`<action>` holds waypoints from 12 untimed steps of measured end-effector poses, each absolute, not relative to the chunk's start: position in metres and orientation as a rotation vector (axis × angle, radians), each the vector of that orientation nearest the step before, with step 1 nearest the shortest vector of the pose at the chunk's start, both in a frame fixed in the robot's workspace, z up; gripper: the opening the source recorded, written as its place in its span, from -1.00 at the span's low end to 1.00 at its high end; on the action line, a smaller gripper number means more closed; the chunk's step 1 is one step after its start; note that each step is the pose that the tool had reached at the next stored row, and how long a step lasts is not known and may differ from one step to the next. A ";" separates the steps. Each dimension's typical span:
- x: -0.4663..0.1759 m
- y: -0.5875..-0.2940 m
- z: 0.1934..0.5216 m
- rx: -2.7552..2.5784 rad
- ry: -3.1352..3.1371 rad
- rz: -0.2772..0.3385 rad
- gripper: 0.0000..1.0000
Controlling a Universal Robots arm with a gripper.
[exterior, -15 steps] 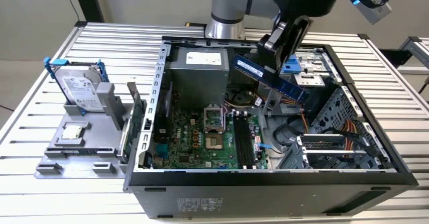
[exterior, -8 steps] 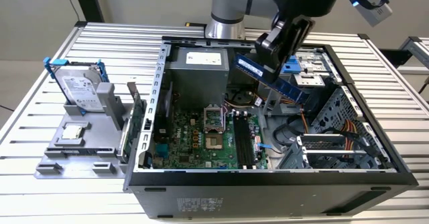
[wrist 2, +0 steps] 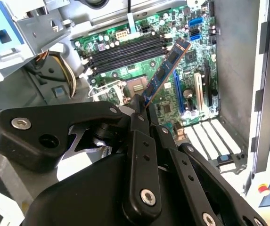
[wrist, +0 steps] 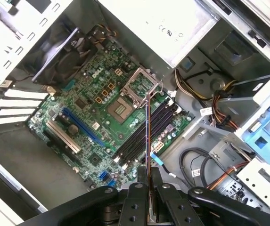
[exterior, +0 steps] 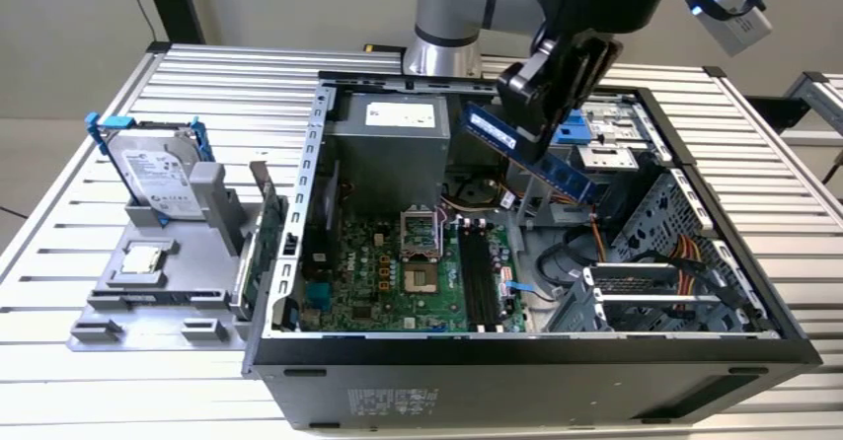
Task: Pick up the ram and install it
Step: 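Insert the ram into the slot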
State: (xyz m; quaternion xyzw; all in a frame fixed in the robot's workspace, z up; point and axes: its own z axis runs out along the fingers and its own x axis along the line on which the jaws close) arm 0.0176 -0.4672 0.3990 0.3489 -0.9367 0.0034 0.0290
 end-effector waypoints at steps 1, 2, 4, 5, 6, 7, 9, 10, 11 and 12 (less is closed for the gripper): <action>0.018 -0.467 0.399 1.068 -2.893 0.010 -1.00; 0.018 -0.467 0.399 1.059 -2.896 0.010 -1.00; 0.018 -0.467 0.399 1.040 -2.903 0.009 -1.00; 0.018 -0.467 0.399 1.030 -2.906 0.009 -1.00; 0.018 -0.467 0.399 1.021 -2.910 0.009 -1.00; 0.018 -0.467 0.399 1.011 -2.913 0.009 -1.00; 0.018 -0.467 0.399 0.992 -2.919 0.008 -1.00; 0.018 -0.467 0.399 0.983 -2.923 0.008 -1.00; 0.018 -0.467 0.399 0.974 -2.926 0.007 -1.00; 0.018 -0.467 0.399 0.964 -2.929 0.007 -1.00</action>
